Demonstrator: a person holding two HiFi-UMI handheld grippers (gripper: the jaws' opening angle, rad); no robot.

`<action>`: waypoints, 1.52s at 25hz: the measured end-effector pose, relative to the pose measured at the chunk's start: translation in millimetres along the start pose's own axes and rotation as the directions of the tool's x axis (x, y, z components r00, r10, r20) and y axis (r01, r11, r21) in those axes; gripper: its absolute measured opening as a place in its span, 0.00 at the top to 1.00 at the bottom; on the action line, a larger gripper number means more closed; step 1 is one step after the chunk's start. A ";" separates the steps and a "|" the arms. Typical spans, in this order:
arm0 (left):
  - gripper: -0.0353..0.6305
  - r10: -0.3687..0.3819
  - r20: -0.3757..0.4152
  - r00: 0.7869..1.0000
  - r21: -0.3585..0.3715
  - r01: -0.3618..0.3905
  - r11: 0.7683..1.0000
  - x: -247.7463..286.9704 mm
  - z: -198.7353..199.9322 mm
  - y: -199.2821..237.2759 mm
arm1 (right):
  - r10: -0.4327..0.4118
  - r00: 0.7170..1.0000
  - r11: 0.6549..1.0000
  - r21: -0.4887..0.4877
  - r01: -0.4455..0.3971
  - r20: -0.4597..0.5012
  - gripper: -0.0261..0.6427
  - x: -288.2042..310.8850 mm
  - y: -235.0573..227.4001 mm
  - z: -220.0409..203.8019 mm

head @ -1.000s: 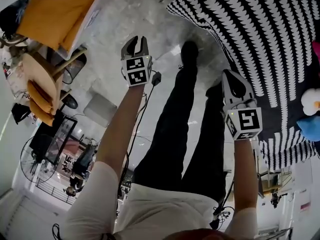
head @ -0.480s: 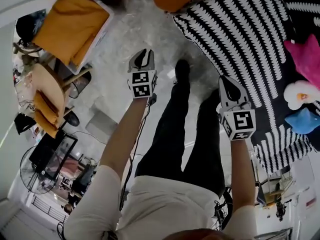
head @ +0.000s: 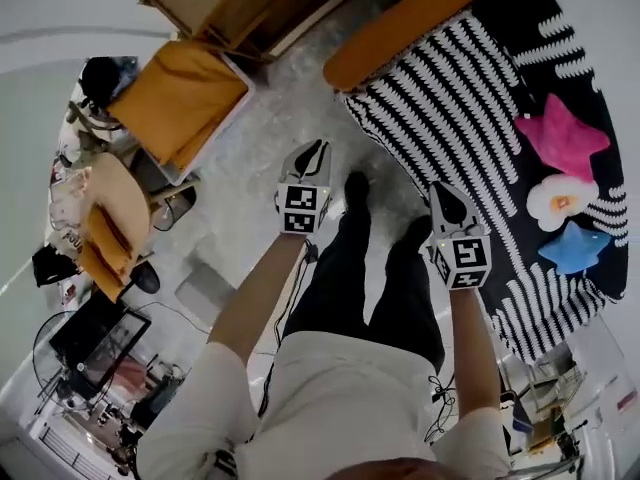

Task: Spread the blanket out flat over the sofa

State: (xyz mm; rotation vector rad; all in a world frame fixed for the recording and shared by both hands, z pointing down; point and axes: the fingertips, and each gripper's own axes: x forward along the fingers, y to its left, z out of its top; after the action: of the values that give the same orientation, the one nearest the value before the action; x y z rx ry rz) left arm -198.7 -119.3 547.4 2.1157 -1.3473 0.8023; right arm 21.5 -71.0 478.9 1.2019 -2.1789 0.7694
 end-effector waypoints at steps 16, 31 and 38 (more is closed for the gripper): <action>0.89 -0.233 0.112 0.966 0.161 0.214 0.963 -175.8 197.9 -79.7 | -0.136 0.967 0.991 0.012 0.137 0.217 0.95 -191.5 31.4 166.8; 0.91 -0.420 0.234 0.877 0.270 0.357 0.894 -295.9 300.3 -188.6 | -0.156 0.913 0.984 -0.022 0.177 0.376 0.95 -345.8 20.9 224.1; 0.91 -0.434 0.313 0.845 0.276 0.356 0.893 -328.5 328.4 -221.0 | -0.135 0.894 0.982 -0.061 0.178 0.428 0.95 -393.5 6.9 235.2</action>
State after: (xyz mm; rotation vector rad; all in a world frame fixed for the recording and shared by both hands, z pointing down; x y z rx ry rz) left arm -37.1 -54.6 63.3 2.6936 -0.9545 0.3964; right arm 156.8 -8.5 45.3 1.5872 -2.3825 0.3475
